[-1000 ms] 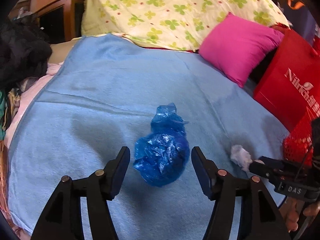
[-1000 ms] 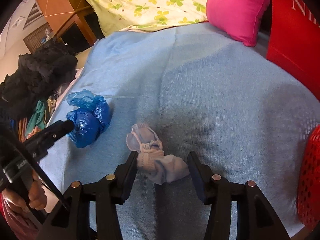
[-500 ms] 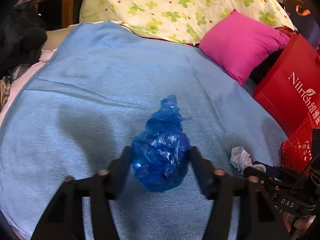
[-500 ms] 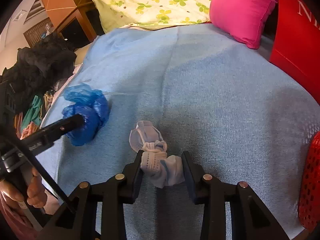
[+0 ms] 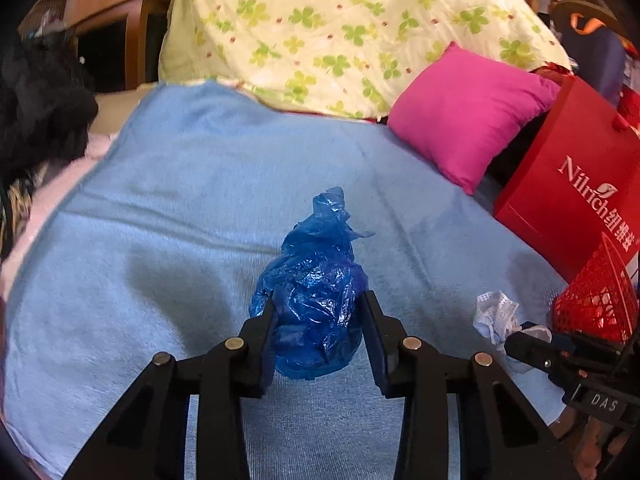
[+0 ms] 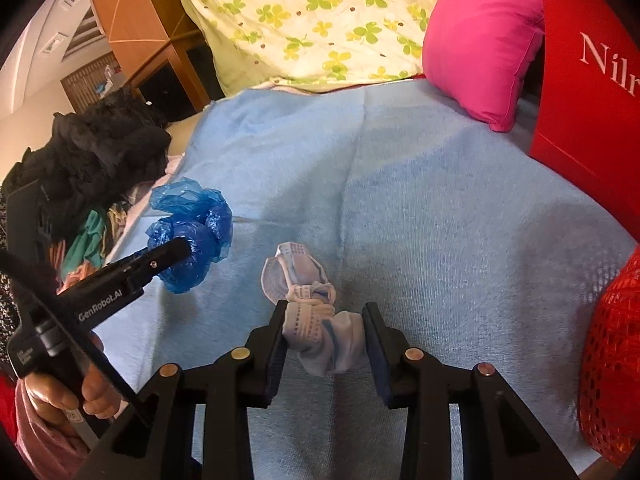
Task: Collect trash
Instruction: 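Lift the blue plastic bag and white mask above the blanket, then carry the mask into the basket with the right tool while the left tool holds the bag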
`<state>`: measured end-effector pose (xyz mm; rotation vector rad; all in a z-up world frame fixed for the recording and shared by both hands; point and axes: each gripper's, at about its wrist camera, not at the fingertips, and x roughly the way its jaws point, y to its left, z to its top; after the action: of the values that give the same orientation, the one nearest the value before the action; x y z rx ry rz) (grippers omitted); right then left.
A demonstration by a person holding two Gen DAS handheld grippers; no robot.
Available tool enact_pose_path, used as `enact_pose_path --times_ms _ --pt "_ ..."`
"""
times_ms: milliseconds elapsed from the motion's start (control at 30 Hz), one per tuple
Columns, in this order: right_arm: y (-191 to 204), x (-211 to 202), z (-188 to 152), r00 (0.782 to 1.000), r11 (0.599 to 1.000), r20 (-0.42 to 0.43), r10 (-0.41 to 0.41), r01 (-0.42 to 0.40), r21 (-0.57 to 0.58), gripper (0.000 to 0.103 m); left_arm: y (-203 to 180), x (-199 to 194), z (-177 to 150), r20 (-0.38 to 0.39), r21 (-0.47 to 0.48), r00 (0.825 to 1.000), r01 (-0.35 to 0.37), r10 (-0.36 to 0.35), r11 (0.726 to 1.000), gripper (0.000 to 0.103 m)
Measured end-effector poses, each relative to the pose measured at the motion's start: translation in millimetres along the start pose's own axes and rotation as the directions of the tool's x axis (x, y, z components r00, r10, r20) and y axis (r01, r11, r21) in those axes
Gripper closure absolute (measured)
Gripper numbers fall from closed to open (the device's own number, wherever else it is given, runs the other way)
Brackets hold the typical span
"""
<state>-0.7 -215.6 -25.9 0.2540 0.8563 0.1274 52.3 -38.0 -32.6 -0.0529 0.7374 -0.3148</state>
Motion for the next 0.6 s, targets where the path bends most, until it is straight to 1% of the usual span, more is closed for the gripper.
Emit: enact_pose_path --times_ms 200,333,467,500,600 --pt "4 -16 2 0.999 1.0 0.042 0.026 -0.025 -0.013 0.064 -5 -22 -7 0.037 0.044 0.999 -0.008 0.007 0.999 0.063" --pt "0 -33 2 0.995 0.999 0.087 0.038 -0.037 -0.007 0.064 -12 -39 -17 0.069 0.058 0.997 -0.046 0.042 0.997 0.063" --pt "-5 -54 1 0.987 0.998 0.153 0.058 -0.058 -0.005 0.064 -25 -54 -38 0.067 0.049 0.998 -0.02 0.017 0.999 0.063" --pt "-6 -58 2 0.983 0.997 0.167 0.072 -0.072 -0.004 0.064 -30 -57 -43 0.063 0.057 0.998 -0.013 0.01 0.998 0.063" --pt "-8 -76 0 0.972 0.997 0.221 0.081 -0.081 -0.01 0.064 -44 -67 -53 0.059 0.088 0.998 -0.008 0.003 0.996 0.063"
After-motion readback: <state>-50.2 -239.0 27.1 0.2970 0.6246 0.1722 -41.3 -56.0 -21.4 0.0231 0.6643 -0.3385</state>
